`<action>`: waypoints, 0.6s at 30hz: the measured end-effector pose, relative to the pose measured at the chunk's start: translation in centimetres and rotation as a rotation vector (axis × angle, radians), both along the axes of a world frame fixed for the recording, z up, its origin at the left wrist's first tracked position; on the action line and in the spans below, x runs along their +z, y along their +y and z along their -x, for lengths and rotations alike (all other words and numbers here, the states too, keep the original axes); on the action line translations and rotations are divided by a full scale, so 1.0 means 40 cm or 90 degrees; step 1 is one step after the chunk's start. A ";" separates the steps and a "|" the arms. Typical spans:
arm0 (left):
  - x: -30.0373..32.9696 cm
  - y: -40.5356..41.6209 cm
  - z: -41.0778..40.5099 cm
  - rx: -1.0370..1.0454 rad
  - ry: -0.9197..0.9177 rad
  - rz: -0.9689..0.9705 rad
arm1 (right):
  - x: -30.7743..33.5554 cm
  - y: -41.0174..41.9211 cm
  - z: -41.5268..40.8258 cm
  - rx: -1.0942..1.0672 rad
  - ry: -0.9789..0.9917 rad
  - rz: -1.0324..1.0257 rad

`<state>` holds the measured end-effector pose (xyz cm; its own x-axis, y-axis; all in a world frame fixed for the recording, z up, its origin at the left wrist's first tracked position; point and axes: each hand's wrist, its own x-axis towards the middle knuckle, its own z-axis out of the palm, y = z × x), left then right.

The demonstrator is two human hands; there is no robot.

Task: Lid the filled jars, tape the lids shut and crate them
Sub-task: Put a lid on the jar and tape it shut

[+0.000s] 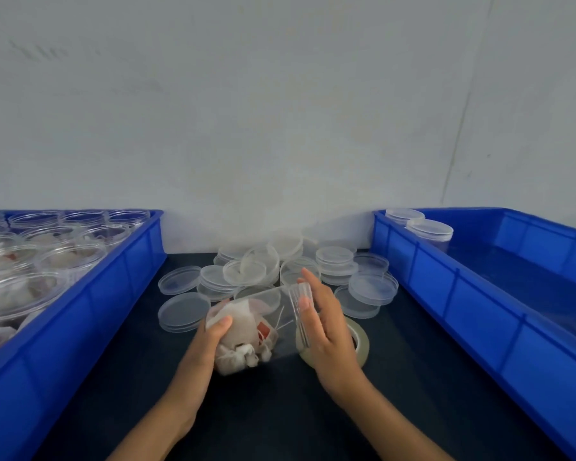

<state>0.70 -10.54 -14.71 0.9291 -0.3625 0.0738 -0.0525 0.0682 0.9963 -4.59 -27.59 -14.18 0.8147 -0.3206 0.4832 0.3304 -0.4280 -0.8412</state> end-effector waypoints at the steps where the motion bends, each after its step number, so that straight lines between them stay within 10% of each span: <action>1: 0.000 -0.002 0.002 0.006 0.002 0.002 | 0.001 0.004 0.001 -0.008 -0.009 0.027; 18: 0.033 0.026 0.004 -0.116 0.180 -0.006 | 0.018 0.006 0.017 0.051 -0.159 0.147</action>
<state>0.53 -9.51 -13.38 0.8317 -0.5245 -0.1820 0.2387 0.0419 0.9702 -5.26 -27.35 -13.45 0.6806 -0.1195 0.7228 0.5542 -0.5613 -0.6147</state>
